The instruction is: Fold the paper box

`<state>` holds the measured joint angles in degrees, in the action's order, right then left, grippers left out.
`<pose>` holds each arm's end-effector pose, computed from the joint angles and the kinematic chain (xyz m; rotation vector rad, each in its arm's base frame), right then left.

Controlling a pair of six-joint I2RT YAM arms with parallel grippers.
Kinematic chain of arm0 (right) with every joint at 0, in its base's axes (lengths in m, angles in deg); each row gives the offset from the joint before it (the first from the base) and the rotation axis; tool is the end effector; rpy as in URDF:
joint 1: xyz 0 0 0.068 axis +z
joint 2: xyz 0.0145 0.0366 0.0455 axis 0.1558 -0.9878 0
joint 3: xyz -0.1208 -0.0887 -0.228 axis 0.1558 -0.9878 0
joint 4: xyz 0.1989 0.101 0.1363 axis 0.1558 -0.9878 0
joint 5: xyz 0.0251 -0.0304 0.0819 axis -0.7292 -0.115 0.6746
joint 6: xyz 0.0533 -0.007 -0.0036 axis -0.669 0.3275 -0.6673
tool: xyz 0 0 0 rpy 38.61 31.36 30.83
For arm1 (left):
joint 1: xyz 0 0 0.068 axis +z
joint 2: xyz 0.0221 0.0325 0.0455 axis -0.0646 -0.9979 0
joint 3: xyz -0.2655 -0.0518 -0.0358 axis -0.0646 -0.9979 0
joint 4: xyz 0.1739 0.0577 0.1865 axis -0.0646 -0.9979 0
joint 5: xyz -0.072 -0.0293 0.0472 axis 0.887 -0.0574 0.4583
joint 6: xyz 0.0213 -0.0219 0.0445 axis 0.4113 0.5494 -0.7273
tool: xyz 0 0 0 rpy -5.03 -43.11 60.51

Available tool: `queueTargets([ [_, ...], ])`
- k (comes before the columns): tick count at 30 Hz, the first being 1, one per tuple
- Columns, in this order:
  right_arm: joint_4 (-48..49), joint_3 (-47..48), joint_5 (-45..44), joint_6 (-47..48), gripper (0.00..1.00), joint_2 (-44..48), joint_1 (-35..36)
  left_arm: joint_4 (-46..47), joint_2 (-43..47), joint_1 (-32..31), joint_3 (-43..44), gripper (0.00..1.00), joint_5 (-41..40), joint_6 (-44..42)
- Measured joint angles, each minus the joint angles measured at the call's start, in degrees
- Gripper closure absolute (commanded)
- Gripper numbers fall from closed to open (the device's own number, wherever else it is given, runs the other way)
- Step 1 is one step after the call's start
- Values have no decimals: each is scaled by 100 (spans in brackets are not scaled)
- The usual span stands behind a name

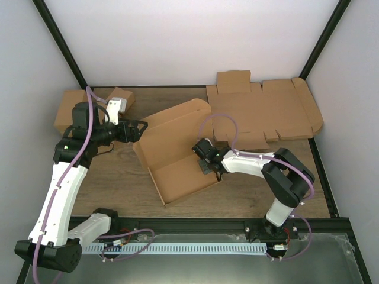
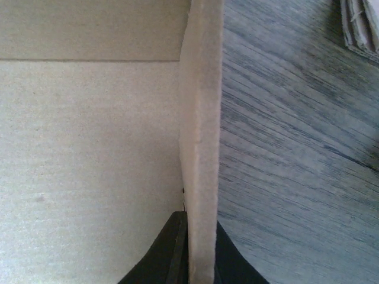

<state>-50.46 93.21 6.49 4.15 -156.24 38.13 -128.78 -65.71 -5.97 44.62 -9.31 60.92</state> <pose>0.2206 0.2204 0.1502 -0.6016 2.5460 -0.0749 0.1893 -0.0480 0.3930 0.3077 2.1241 -0.6555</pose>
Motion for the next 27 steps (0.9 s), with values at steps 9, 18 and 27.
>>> queueTargets([
  [9, -48, -4, -20, -103, 71, 22, -4, -2, 0, 0, 0, 8, 0, -2],
  [18, -74, -7, 243, -125, 55, 166, -2, -2, 2, 0, 0, 8, 4, -2],
  [27, -417, -9, 389, -188, 51, 166, -2, -4, 2, 0, 0, 8, 22, -2],
])
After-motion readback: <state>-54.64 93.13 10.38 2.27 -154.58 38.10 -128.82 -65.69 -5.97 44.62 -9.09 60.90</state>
